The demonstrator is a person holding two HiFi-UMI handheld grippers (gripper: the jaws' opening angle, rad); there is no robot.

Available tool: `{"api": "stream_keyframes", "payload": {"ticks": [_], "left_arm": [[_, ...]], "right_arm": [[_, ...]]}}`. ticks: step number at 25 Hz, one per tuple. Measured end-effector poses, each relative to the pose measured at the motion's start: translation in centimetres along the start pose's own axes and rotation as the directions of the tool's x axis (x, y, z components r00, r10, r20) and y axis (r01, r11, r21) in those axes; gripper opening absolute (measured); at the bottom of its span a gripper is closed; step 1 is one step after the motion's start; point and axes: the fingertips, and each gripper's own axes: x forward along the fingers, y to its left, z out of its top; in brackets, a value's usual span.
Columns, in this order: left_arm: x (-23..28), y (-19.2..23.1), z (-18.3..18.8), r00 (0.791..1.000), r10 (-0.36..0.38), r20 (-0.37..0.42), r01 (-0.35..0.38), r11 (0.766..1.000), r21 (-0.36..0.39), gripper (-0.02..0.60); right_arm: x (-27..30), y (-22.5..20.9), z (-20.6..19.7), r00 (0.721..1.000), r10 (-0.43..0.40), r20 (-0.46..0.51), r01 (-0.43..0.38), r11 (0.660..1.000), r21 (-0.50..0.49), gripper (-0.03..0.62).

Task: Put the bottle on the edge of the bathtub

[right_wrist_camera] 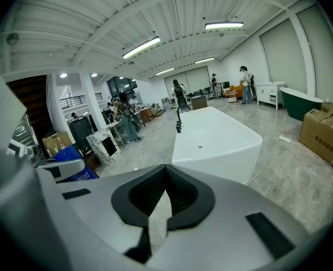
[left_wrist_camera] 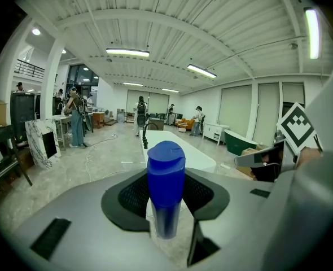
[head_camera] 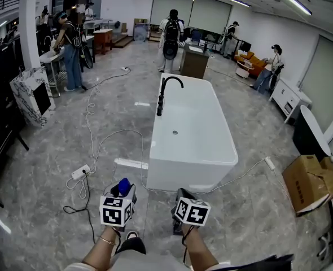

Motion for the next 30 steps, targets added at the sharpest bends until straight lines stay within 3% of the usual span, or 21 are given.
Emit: {"api": "stream_keyframes", "payload": {"ticks": [10,30], "left_arm": [[3.2,1.1,1.3,1.000,-0.016,-0.003,0.016,1.000,0.001,0.163],[14.4,5.1,6.8,0.999,-0.051,-0.002,0.051,0.999,-0.009,0.163]], "right_arm": [[1.9,-2.2,1.0,0.999,-0.049,0.001,0.049,0.998,0.040,0.026],[12.0,-3.4,8.2,0.997,-0.078,-0.009,0.079,0.996,0.035,0.026]]}}
